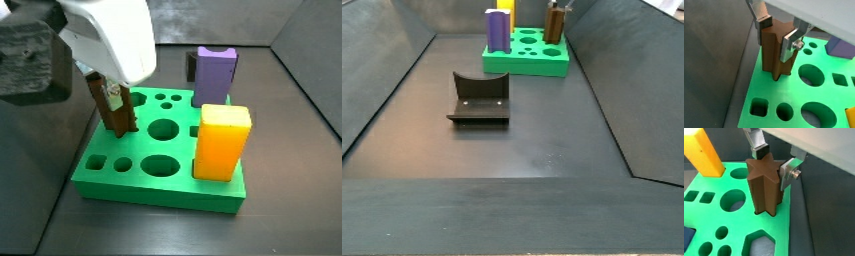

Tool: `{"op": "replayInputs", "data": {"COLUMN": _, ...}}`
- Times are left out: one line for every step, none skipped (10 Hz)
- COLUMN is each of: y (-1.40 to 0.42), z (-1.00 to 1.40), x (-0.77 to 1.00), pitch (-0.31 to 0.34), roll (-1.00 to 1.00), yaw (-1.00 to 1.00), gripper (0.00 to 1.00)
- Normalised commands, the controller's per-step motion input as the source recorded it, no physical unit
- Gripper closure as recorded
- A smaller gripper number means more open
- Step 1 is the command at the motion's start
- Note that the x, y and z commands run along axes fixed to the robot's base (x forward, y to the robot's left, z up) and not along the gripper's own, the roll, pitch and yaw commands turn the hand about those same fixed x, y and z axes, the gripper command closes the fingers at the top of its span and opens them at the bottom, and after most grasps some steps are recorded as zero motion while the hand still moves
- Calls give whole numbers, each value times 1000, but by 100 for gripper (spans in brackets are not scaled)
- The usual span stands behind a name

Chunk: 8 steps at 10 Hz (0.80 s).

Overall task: Pick up the star object. Move up. Move to above the board. Insert the star object.
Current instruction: Insert the star object.

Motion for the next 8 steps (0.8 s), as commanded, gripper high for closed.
{"op": "replayInputs", "data": {"y": -149, "z": -694, "x": 0, "pitch": 0, "roll": 234, "yaw": 0, "gripper": 100}}
{"op": "replayInputs", "data": {"y": -134, "z": -889, "x": 0, "pitch": 0, "roll": 246, "yaw": 0, "gripper": 100}}
{"op": "replayInputs", "data": {"y": -131, "z": -880, "x": 86, "pitch": 0, "roll": 244, "yaw": 0, "gripper": 100}}
{"op": "replayInputs", "data": {"y": -131, "z": -871, "x": 109, "pitch": 0, "roll": 246, "yaw": 0, "gripper": 100}}
{"op": "replayInputs", "data": {"y": -143, "z": -840, "x": 180, "pitch": 0, "roll": 241, "yaw": 0, "gripper": 100}}
{"op": "replayInputs", "data": {"y": -151, "z": -860, "x": 297, "pitch": 50, "roll": 191, "yaw": 0, "gripper": 100}}
{"op": "replayInputs", "data": {"y": 0, "z": -320, "x": 134, "pitch": 0, "roll": 0, "yaw": 0, "gripper": 100}}
{"op": "replayInputs", "data": {"y": 0, "z": 0, "x": 0, "pitch": -11, "roll": -11, "yaw": 0, "gripper": 100}}
